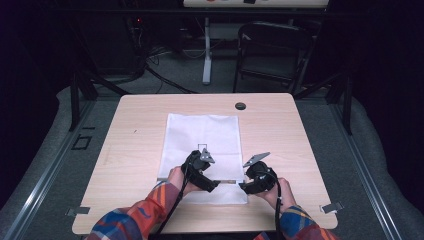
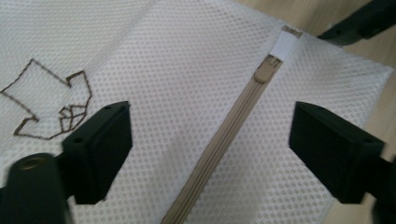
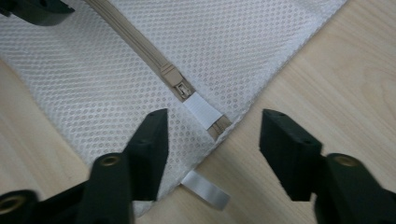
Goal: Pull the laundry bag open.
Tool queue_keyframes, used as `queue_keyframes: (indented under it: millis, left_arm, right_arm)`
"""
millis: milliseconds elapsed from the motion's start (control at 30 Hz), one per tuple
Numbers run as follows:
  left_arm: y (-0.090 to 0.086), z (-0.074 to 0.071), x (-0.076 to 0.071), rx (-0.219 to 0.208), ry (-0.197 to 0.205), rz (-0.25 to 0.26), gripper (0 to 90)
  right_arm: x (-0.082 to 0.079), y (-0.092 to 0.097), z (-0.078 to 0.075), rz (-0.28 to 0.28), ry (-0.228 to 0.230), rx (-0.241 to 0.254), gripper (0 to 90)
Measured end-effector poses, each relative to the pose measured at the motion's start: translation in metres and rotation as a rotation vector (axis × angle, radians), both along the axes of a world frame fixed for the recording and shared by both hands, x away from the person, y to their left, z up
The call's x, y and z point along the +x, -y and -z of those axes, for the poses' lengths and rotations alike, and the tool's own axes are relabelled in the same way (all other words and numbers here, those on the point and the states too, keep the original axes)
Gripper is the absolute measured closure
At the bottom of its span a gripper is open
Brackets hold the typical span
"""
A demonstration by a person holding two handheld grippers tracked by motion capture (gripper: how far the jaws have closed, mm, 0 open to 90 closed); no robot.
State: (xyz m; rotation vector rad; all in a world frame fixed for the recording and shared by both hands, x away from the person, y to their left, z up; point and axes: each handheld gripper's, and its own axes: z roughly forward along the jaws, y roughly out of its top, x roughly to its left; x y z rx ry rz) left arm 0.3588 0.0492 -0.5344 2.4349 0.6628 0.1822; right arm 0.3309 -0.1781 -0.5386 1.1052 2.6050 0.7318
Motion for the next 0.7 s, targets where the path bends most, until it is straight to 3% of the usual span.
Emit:
queue_keyframes:
  millis: [67,100,133,300,367,400,700]
  left_arm:
    - [0.004,0.001,0.000,-0.002,-0.005,0.024,18.7]
    - [0.006,0.001,0.000,-0.006,-0.010,0.039,18.7]
    - [0.010,0.003,-0.001,-0.004,0.001,0.046,24.2]
    - [0.019,0.007,-0.002,-0.011,-0.007,0.086,34.9]
    - [0.021,0.008,-0.002,-0.008,-0.005,0.088,35.8]
    - [0.023,0.009,-0.003,-0.008,-0.005,0.088,41.2]
    - [0.039,0.018,0.000,-0.017,-0.014,0.144,57.7]
  right_arm:
    - [0.001,-0.001,0.000,-0.003,-0.003,0.000,64.5]
    - [0.001,-0.001,0.000,-0.003,-0.003,0.000,64.5]
    - [0.001,-0.002,0.002,-0.003,-0.003,0.002,71.8]
    - [0.002,-0.006,0.004,-0.015,0.001,-0.007,85.5]
    - [0.003,-0.006,0.004,-0.018,0.000,-0.014,87.6]
    - [0.003,-0.008,0.006,-0.017,0.010,-0.012,90.0]
    - [0.005,-0.012,0.010,-0.022,0.014,-0.026,90.0]
